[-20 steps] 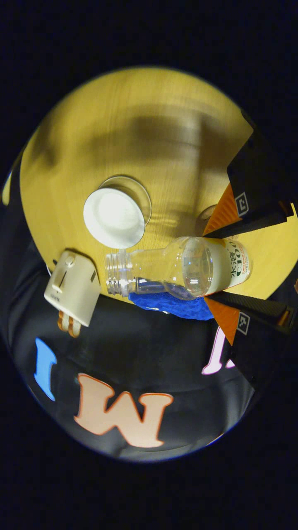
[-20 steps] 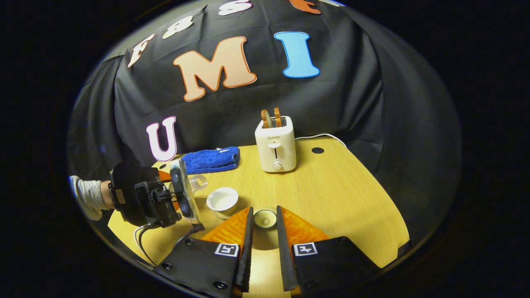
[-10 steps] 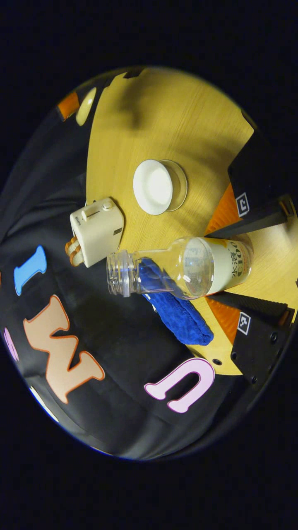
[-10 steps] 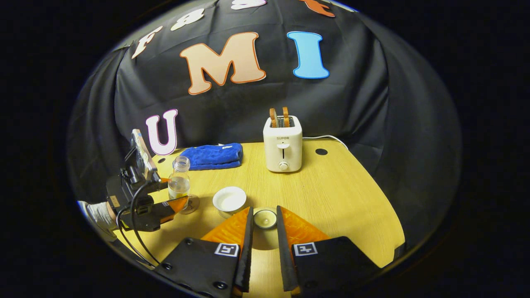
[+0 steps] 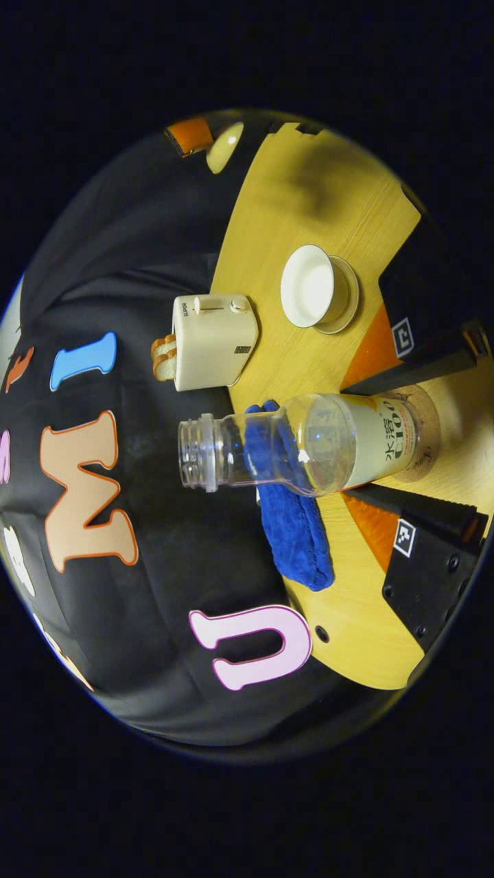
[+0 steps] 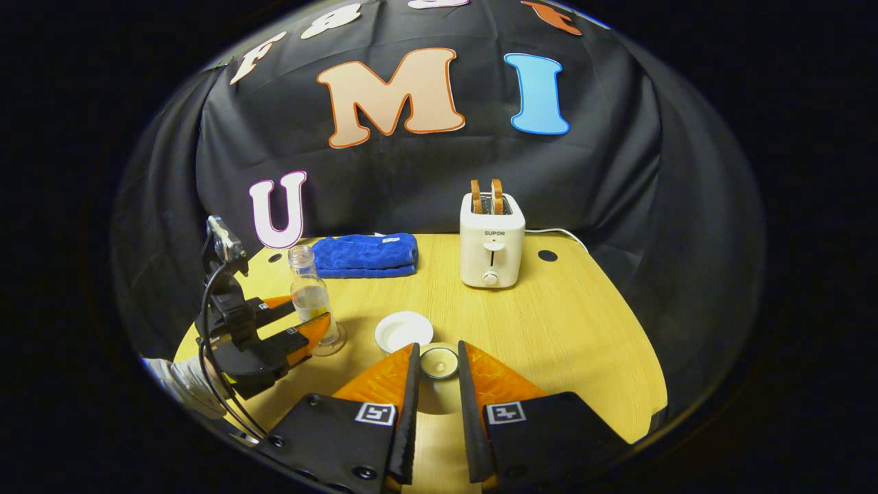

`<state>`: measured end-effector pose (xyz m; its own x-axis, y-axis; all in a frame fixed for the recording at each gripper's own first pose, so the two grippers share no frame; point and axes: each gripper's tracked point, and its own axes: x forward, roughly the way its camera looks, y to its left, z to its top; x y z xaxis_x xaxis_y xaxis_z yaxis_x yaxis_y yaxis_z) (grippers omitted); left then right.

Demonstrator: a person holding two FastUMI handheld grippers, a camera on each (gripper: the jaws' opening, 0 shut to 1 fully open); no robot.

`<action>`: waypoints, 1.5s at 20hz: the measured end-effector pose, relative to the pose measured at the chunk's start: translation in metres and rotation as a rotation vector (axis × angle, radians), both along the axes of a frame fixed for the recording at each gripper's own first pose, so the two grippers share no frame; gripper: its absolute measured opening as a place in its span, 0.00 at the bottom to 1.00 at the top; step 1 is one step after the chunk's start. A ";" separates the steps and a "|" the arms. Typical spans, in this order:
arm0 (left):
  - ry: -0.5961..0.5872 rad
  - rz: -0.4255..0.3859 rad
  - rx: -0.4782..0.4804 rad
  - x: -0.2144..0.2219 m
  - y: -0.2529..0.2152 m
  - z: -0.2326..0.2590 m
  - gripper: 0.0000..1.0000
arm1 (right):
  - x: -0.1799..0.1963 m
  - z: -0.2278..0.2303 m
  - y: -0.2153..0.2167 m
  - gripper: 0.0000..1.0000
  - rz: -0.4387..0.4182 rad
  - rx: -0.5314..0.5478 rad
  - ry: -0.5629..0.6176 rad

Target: Open the teacup lid with one hand, grasp the water bottle and pour water into the teacup with the other hand; after pouring, place the water bottle on the coaster and then close the teacup lid.

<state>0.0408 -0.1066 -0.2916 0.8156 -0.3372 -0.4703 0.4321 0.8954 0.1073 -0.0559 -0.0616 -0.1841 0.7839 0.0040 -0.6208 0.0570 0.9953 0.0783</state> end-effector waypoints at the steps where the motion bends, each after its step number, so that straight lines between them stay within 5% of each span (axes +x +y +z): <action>1: 0.001 0.005 -0.015 0.000 0.000 0.001 0.70 | 0.002 0.002 0.002 0.34 0.003 -0.006 -0.003; 15: 0.052 -0.002 -0.031 -0.018 0.016 -0.004 0.75 | 0.023 0.009 0.043 0.34 0.061 0.041 -0.021; 18: 0.052 0.010 -0.029 -0.023 0.020 0.000 0.98 | 0.031 0.006 0.049 0.34 0.070 0.057 -0.026; 30: -0.014 0.092 -0.027 -0.054 0.046 0.057 0.97 | 0.085 -0.029 0.052 0.34 0.087 0.048 -0.085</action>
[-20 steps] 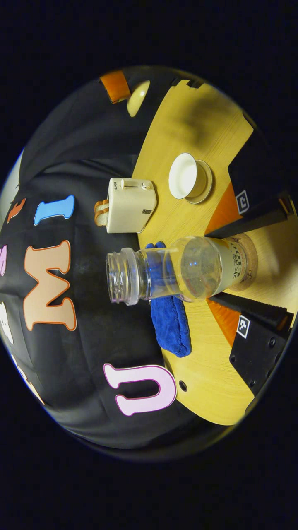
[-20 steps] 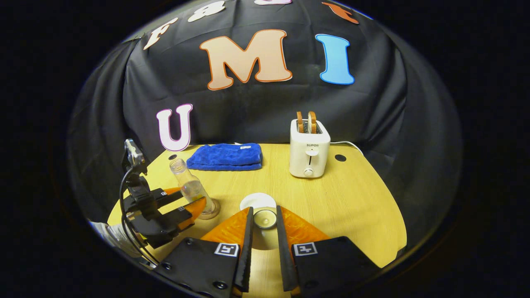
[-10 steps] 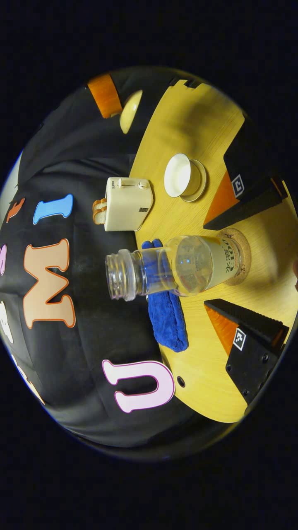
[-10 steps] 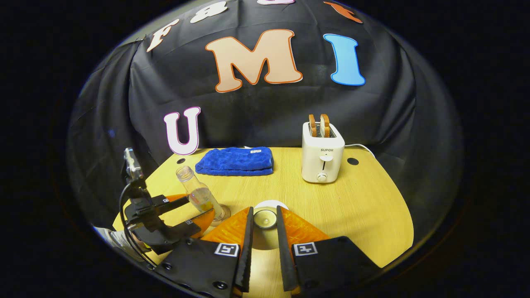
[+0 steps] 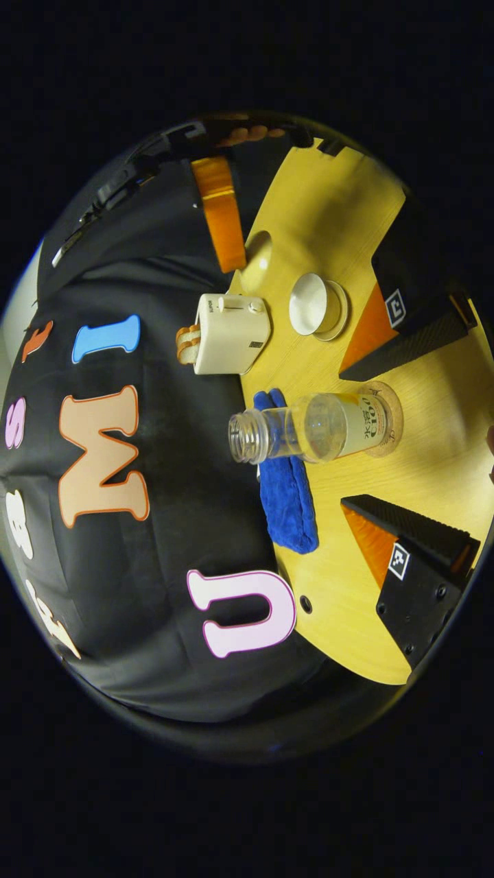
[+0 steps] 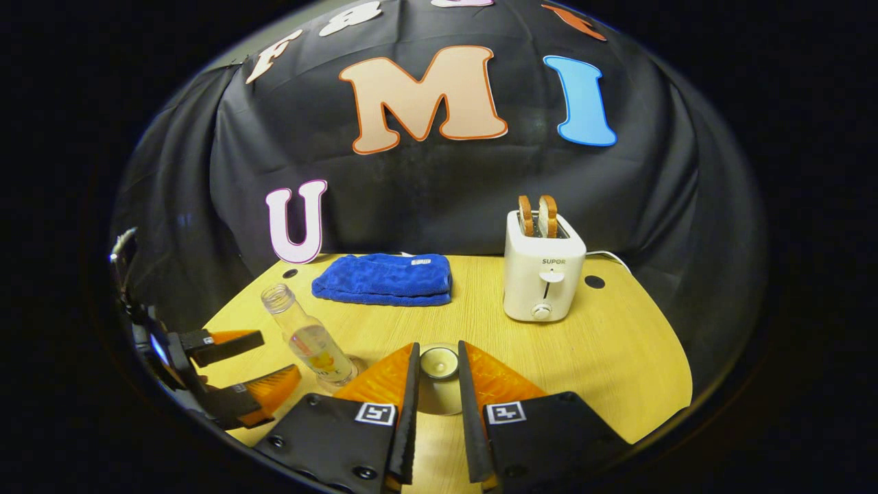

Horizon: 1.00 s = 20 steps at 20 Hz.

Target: Open the teacup lid with one hand, grasp the water bottle and pour water into the teacup with the other hand; after pouring, place the water bottle on the coaster and then close the teacup lid.

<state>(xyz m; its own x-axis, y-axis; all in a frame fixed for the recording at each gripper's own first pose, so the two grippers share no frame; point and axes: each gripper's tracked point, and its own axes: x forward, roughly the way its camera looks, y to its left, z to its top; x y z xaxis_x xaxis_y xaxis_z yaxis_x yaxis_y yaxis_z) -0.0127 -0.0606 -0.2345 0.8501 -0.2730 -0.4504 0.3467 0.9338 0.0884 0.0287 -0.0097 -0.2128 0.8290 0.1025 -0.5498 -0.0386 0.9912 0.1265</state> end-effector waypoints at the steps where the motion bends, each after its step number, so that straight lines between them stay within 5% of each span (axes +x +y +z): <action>1: -0.001 0.008 -0.003 -0.001 0.002 0.004 0.97 | 0.003 -0.005 0.001 0.34 0.001 0.003 0.003; 20: -0.053 0.114 0.036 -0.033 0.035 0.053 0.97 | 0.018 -0.085 0.015 0.34 0.055 -0.021 0.069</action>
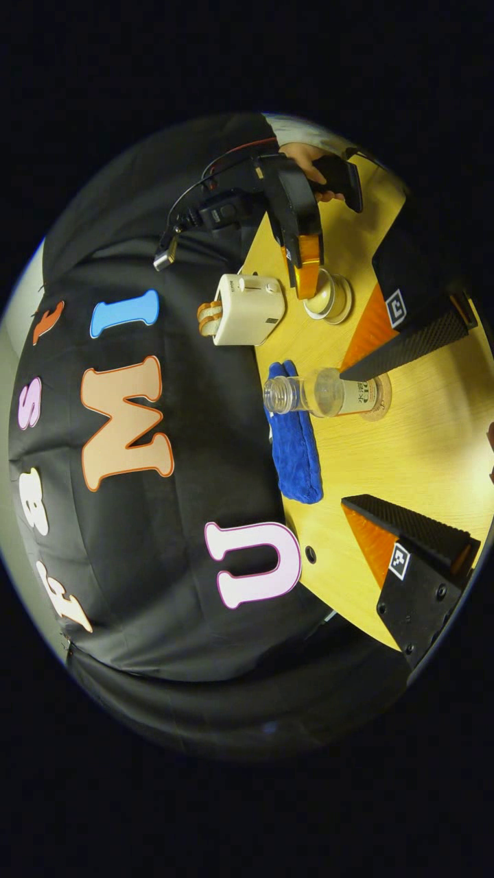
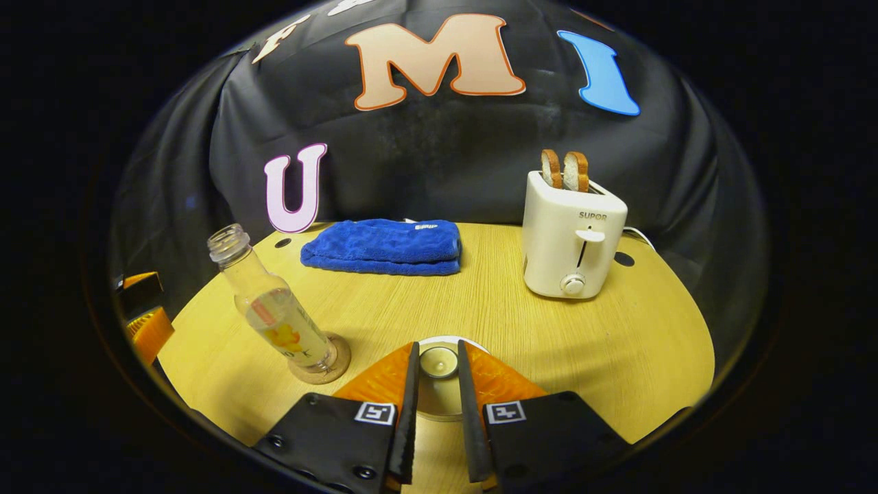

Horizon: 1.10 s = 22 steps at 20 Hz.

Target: Open the teacup lid with one hand, grasp the water bottle and pour water into the teacup with the other hand; after pouring, place the water bottle on the coaster and then close the teacup lid.

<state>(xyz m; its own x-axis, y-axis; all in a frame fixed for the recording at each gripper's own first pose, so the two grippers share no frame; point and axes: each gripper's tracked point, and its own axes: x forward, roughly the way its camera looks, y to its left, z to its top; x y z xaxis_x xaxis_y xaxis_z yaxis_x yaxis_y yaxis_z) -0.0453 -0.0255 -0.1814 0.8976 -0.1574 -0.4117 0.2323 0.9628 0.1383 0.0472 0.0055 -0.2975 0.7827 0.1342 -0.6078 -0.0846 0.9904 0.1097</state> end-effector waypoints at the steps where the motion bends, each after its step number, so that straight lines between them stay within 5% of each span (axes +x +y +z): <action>1: -0.003 0.006 0.005 -0.001 0.002 0.001 0.96 | 0.001 -0.002 -0.001 0.34 0.000 -0.007 -0.002; 15: -0.030 0.029 0.008 -0.002 0.013 0.018 0.96 | 0.002 -0.012 -0.002 0.32 -0.002 -0.044 -0.021; 22: -0.044 0.023 -0.059 0.013 0.003 0.030 0.97 | -0.001 0.029 -0.006 0.94 -0.020 -0.042 -0.115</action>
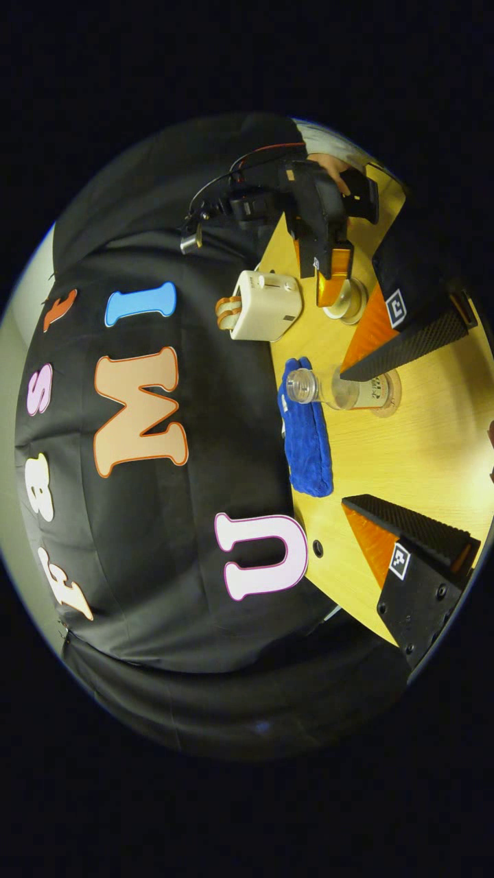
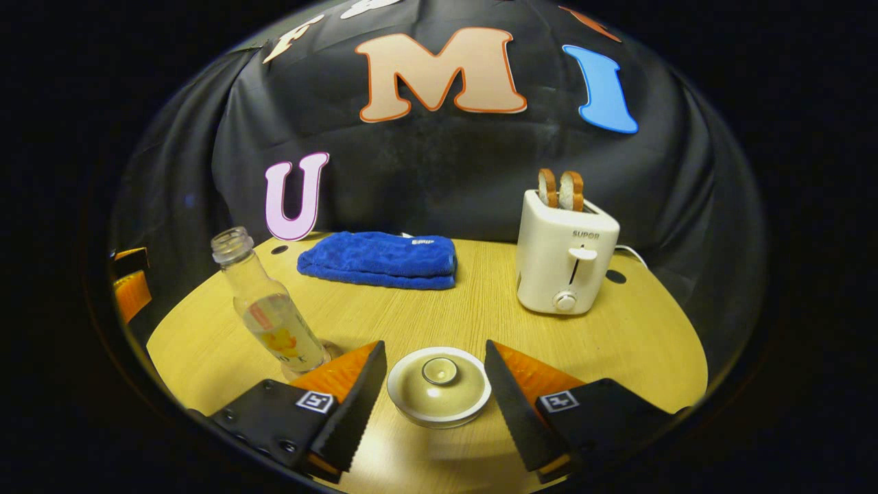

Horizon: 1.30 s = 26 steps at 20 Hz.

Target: Open the teacup lid with one hand, grasp the water bottle and pour water into the teacup with the other hand; after pouring, place the water bottle on the coaster and then close the teacup lid.

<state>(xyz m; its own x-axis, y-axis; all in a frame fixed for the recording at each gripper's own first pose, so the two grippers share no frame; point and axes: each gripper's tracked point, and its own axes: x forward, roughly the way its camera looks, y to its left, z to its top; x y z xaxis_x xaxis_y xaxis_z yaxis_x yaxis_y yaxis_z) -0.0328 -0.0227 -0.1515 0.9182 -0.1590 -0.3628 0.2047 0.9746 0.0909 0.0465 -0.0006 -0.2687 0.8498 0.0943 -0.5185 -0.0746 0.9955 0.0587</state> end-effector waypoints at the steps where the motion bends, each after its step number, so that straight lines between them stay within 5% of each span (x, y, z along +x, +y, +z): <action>1: -0.010 0.005 -0.009 0.005 0.000 0.004 0.97 | -0.003 0.011 -0.002 0.96 -0.005 0.000 -0.022; 12: -0.120 0.035 -0.077 0.035 -0.002 0.056 0.96 | -0.038 0.140 -0.038 1.00 -0.091 -0.031 -0.274; 26: -0.172 0.093 -0.082 0.036 0.018 0.073 0.96 | -0.047 0.184 -0.059 0.94 -0.163 -0.065 -0.371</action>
<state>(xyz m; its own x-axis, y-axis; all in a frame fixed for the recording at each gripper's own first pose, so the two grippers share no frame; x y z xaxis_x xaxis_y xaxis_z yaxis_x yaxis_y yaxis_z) 0.0027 -0.0042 -0.0783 0.9775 -0.0935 -0.1888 0.1022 0.9941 0.0366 -0.0005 -0.0595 -0.0850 0.9814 -0.0800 -0.1746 0.0801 0.9968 -0.0064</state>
